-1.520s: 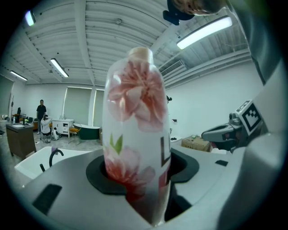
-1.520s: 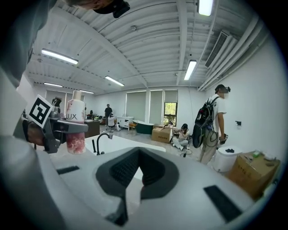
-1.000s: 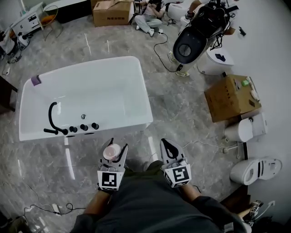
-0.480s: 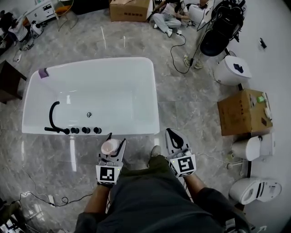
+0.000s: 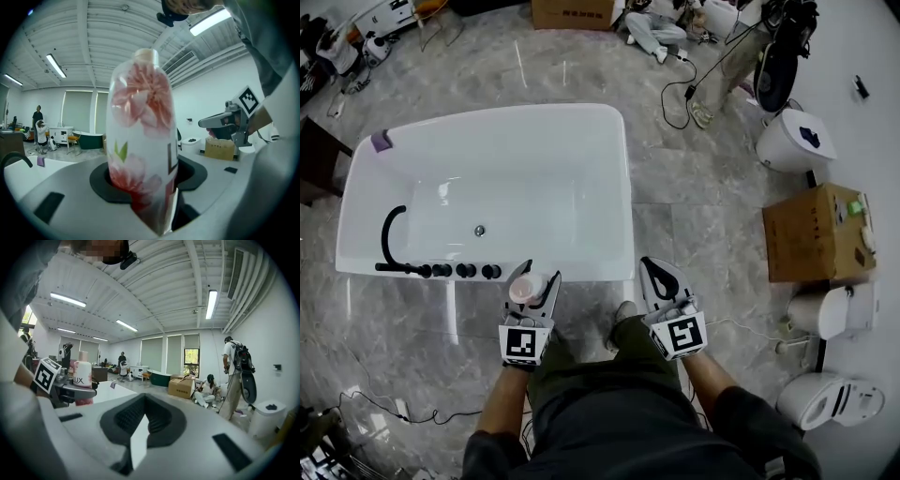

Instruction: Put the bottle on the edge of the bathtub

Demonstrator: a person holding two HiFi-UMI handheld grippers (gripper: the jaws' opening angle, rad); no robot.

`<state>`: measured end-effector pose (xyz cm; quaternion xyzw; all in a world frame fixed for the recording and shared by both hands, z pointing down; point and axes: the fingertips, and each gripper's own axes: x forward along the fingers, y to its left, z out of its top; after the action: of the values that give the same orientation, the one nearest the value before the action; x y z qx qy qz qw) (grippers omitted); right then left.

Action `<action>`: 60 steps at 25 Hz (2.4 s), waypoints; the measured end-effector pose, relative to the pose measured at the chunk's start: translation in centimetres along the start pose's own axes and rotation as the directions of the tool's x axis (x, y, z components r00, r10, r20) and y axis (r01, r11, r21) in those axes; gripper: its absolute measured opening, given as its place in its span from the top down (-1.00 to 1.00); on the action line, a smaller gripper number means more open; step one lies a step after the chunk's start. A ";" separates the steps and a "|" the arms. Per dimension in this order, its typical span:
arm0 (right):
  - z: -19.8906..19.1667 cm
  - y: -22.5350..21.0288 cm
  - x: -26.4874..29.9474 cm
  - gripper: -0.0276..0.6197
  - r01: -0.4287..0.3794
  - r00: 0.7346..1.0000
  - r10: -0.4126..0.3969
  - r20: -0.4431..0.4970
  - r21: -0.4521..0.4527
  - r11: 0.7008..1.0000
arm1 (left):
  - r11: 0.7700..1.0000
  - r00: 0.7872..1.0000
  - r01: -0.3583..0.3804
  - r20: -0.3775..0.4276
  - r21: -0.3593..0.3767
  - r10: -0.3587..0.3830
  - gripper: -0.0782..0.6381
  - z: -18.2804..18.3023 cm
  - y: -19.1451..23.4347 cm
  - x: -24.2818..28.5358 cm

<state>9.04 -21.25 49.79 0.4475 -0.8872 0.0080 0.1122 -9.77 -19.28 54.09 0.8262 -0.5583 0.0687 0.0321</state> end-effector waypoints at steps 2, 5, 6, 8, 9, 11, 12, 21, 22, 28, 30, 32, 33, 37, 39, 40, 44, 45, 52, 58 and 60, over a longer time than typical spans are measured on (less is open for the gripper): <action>-1.7 -0.1 0.8 0.91 -0.003 1.000 0.003 -0.002 -0.004 1.000 | 1.000 1.000 -0.007 -0.001 0.000 0.007 0.11 -2.2 0.2 0.9; -4.3 -0.4 1.8 0.91 -0.007 1.000 0.007 -0.015 0.002 1.000 | 1.000 1.000 -0.012 -0.012 -0.007 0.012 0.12 -5.3 0.2 2.3; -5.1 -0.4 2.0 0.91 -0.009 1.000 0.010 -0.020 0.004 1.000 | 1.000 1.000 -0.010 -0.017 -0.009 0.009 0.11 -6.3 0.1 2.7; -6.6 -0.5 2.4 0.91 -0.015 0.999 0.015 -0.029 0.007 1.000 | 1.000 1.000 -0.003 -0.024 -0.010 0.002 0.11 -8.1 -0.2 3.5; -7.4 -0.6 2.7 0.91 -0.018 0.999 0.018 -0.032 0.009 1.000 | 1.000 1.000 0.001 -0.027 -0.009 -0.001 0.11 -9.0 -0.4 3.9; -9.0 -0.6 3.2 0.91 -0.023 0.999 0.024 -0.038 0.011 1.000 | 1.000 1.000 0.006 -0.029 -0.009 -0.006 0.11 -10.7 -0.7 4.7; -9.8 -0.6 3.5 0.91 -0.024 0.999 0.025 -0.041 0.012 1.000 | 1.000 1.000 0.009 -0.028 -0.009 -0.009 0.11 -11.5 -0.7 5.1; -15.4 -0.9 6.4 0.91 -0.028 0.997 0.029 -0.066 0.008 1.000 | 0.999 0.999 0.039 -0.024 0.011 -0.039 0.11 -18.0 -1.4 8.1; -16.0 -0.9 6.6 0.91 -0.030 0.997 0.030 -0.070 0.007 1.000 | 0.999 0.999 0.041 -0.026 0.014 -0.041 0.11 -18.8 -1.6 8.3; -19.5 -1.0 7.8 0.91 -0.031 0.994 0.032 -0.101 0.009 0.999 | 0.999 0.999 0.041 -0.029 0.029 -0.040 0.11 -22.6 -1.5 9.5; -20.3 -0.8 8.1 0.91 -0.033 0.993 0.034 -0.113 0.009 0.999 | 0.999 0.999 0.041 -0.037 0.028 -0.040 0.11 -23.5 -1.6 9.6; -20.8 -0.7 8.4 0.91 -0.036 0.992 0.037 -0.118 0.009 0.999 | 0.998 0.998 0.045 -0.039 0.041 -0.044 0.11 -24.2 -1.8 9.6; -21.1 -0.6 8.5 0.91 -0.038 0.992 0.039 -0.117 0.013 0.999 | 0.998 0.998 0.046 -0.032 0.049 -0.045 0.11 -24.4 -1.9 9.7; -21.6 -0.5 8.9 0.91 -0.046 0.992 0.048 -0.119 0.022 0.999 | 0.998 0.999 0.034 -0.008 0.049 -0.033 0.11 -24.6 -2.2 9.5; -21.8 -0.3 9.1 0.91 -0.047 0.991 0.050 -0.125 0.024 0.999 | 0.998 0.999 0.033 -0.012 0.044 -0.033 0.11 -24.7 -2.2 9.4; -21.9 -0.2 9.1 0.91 -0.048 0.990 0.051 -0.129 0.025 0.999 | 0.998 0.999 0.038 -0.018 0.053 -0.038 0.10 -24.8 -2.3 9.4; -22.3 0.1 8.8 0.91 -0.055 0.988 0.059 -0.141 0.032 0.998 | 0.993 0.998 0.060 -0.033 0.102 -0.057 0.10 -25.0 -2.5 9.3; -22.2 0.1 8.8 0.91 -0.054 0.988 0.058 -0.143 0.032 0.998 | 0.993 0.997 0.062 -0.042 0.101 -0.058 0.09 -25.2 -2.5 9.3; -21.5 0.0 8.2 0.91 -0.041 0.989 0.046 -0.144 0.036 0.999 | 0.993 0.995 0.078 -0.062 0.092 -0.072 0.05 -25.4 -2.6 8.9; -20.4 0.3 7.8 0.91 -0.037 0.987 0.043 -0.154 0.044 0.998 | 0.991 0.992 0.094 -0.098 0.100 -0.084 0.00 -25.1 -2.3 8.1; -19.7 0.5 7.7 0.91 -0.037 0.988 0.043 -0.151 0.047 0.998 | 0.990 0.989 0.102 -0.115 0.100 -0.091 -0.01 -24.9 -2.2 7.5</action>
<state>7.96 -24.79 70.60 0.4300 -0.8844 0.0639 0.1697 -6.90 -22.10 79.85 0.8477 -0.5106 0.1420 0.0224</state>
